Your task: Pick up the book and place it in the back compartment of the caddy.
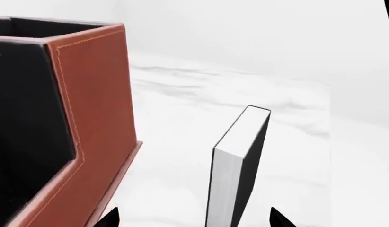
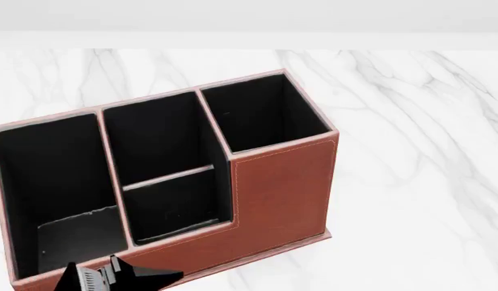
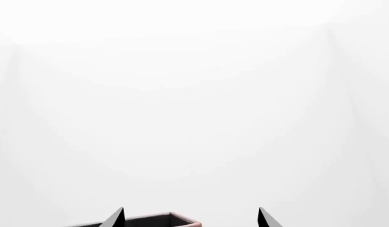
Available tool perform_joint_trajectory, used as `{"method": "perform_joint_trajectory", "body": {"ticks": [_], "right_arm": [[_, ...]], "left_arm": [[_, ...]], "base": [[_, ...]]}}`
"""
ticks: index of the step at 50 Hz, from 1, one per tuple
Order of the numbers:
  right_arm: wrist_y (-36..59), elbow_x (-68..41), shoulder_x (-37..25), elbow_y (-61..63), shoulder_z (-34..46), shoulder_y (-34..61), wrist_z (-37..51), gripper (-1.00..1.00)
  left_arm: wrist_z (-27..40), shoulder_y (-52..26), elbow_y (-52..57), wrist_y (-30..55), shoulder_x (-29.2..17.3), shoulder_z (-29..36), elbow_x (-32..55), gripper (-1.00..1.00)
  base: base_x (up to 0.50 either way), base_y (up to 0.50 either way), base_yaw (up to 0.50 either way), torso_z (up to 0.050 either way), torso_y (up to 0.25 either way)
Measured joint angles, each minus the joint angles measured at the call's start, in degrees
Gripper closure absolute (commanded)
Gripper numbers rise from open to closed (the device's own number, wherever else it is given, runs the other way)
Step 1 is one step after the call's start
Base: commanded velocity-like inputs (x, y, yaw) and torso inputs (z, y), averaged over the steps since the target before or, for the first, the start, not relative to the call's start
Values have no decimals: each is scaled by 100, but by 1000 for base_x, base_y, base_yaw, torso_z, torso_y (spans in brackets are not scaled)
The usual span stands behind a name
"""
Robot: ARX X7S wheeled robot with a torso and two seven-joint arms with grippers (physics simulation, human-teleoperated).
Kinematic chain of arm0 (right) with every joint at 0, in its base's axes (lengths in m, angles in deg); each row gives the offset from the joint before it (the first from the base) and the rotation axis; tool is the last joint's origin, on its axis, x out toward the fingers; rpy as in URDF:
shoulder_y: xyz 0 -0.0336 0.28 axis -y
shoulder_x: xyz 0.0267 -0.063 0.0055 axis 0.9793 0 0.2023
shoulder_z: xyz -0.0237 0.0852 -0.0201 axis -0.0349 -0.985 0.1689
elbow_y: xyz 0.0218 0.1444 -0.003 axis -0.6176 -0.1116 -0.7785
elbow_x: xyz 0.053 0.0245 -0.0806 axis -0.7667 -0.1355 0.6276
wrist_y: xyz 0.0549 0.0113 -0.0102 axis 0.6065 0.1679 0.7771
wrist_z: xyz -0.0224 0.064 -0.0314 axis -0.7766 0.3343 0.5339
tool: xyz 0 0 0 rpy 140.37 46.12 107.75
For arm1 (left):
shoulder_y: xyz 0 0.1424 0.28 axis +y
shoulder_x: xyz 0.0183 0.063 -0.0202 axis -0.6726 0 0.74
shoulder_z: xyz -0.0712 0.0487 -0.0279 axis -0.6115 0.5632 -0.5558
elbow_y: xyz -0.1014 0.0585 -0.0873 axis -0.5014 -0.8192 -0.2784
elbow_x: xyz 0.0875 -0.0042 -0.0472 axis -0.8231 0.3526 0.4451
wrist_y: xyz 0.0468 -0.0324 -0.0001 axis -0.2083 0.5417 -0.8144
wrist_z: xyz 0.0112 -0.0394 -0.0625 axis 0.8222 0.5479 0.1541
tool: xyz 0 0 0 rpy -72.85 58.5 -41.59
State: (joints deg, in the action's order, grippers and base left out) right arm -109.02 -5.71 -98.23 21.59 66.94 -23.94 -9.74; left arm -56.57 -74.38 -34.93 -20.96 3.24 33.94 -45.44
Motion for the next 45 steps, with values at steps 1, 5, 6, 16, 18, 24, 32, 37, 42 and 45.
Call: {"method": "perform_joint_trajectory", "body": {"ticks": [1, 5, 6, 16, 18, 24, 32, 37, 42, 45], "right_arm": [[-1, 1, -1, -1, 1, 1, 1, -100], [-7, 0, -4, -10, 7, 6, 6, -100], [-8, 1, -4, -13, 10, 8, 7, -100], [-9, 1, -16, -19, 26, 14, 18, -100], [-7, -1, -19, -18, 28, 15, 20, -100], [-4, -4, -29, -13, 35, 16, 29, -100], [-10, 7, -36, -15, 44, 12, 41, -100], [-13, 13, -41, -12, 49, 10, 49, -100], [-18, 18, -48, -6, 52, 7, 57, -100], [-19, 19, -52, -3, 55, 6, 62, -100]], "left_arm": [[-6, -22, -27, 10, 21, 16, -17, -100], [-35, -110, -126, 51, 96, 72, -74, -100], [-43, -130, -146, 61, 112, 84, -86, -100], [-127, -314, -314, 151, 263, 207, -184, -100], [-145, -346, -348, 162, 294, 231, -203, -100], [-195, -422, -456, 172, 385, 298, -265, -100], [-243, -530, -605, 192, 498, 370, -339, -100], [-266, -613, -721, 212, 577, 407, -381, -100], [-305, -697, -896, 207, 677, 432, -413, -100], [-336, -743, -1027, 187, 746, 445, -435, -100]], "base": [[0, 0, 0, 0, 0], [0, 0, 0, 0, 0], [0, 0, 0, 0, 0], [0, 0, 0, 0, 0], [0, 0, 0, 0, 0], [0, 0, 0, 0, 0], [0, 0, 0, 0, 0], [0, 0, 0, 0, 0], [0, 0, 0, 0, 0], [0, 0, 0, 0, 0]]}}
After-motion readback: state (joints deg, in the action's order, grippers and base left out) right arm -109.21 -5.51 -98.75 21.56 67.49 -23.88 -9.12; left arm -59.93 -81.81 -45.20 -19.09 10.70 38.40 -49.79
